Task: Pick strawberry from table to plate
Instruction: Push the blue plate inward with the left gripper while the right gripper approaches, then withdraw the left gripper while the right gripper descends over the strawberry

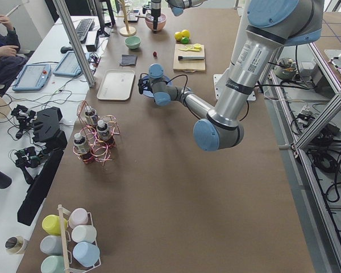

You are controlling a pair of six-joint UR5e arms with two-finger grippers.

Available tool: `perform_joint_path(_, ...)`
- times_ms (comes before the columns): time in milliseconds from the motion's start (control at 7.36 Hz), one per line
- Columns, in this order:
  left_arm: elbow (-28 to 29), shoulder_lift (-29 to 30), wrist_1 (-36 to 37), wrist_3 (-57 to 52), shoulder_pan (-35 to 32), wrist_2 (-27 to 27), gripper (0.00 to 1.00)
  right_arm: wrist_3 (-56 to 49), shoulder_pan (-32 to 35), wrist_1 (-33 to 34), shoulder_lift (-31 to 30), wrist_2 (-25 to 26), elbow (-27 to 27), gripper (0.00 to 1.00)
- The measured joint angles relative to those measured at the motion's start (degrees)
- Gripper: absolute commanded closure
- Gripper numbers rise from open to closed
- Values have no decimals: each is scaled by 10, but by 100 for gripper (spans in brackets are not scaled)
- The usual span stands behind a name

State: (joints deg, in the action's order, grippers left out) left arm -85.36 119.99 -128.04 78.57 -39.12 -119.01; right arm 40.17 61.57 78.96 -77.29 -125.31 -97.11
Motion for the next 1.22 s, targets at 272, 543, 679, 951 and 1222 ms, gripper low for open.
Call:
perform_joint_path(272,2,9,7,7,30,29,100,0,-6,1,1,1,0,2)
perform_joint_path(543,2,11,7,8,45,40,17,0,-11,1,1,2,1,2)
perform_joint_path(679,1,11,7,6,48,43,2,0,-14,1,1,2,2,1)
perform_joint_path(951,-7,9,6,2,47,47,2,1,-22,2,3,2,4,2)
perform_joint_path(1222,-41,-3,6,-4,28,42,2,26,-42,2,26,6,24,2)
